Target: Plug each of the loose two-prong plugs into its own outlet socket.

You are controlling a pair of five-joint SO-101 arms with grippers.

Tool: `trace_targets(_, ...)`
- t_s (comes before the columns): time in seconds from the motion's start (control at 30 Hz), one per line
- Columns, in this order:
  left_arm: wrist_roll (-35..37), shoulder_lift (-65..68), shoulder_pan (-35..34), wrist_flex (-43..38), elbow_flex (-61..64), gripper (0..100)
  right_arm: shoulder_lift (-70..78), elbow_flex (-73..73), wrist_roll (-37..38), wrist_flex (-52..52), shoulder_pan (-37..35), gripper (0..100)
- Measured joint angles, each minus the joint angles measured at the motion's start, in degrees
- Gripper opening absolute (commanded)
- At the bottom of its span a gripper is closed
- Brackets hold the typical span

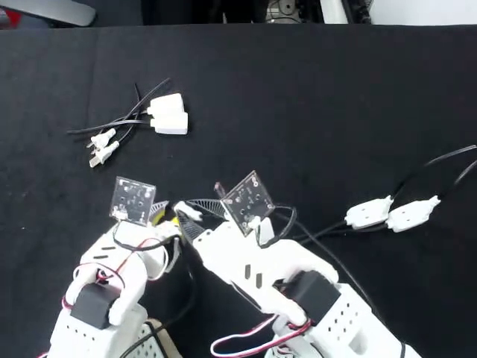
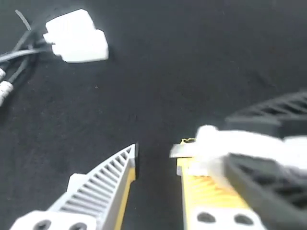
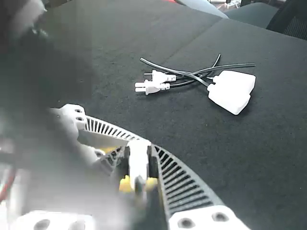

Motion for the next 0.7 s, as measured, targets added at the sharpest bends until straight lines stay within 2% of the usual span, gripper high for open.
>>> trace_targets(0.17, 0.18, 0.00, -3.34, -1.05, 0.09, 15, 0.00, -1.32, 0.00, 2.37, -0.09, 1.1)
trace_targets(0.57, 0.18, 0.00, -4.22, -1.05, 0.09, 15, 0.00, -1.49, 0.00, 2.90, 0.00, 1.1)
trace_targets(0.7, -1.93, -0.09, -4.57, 2.90, -0.70, 15, 2.20, -5.19, 0.00, 7.91, 5.01, 1.1)
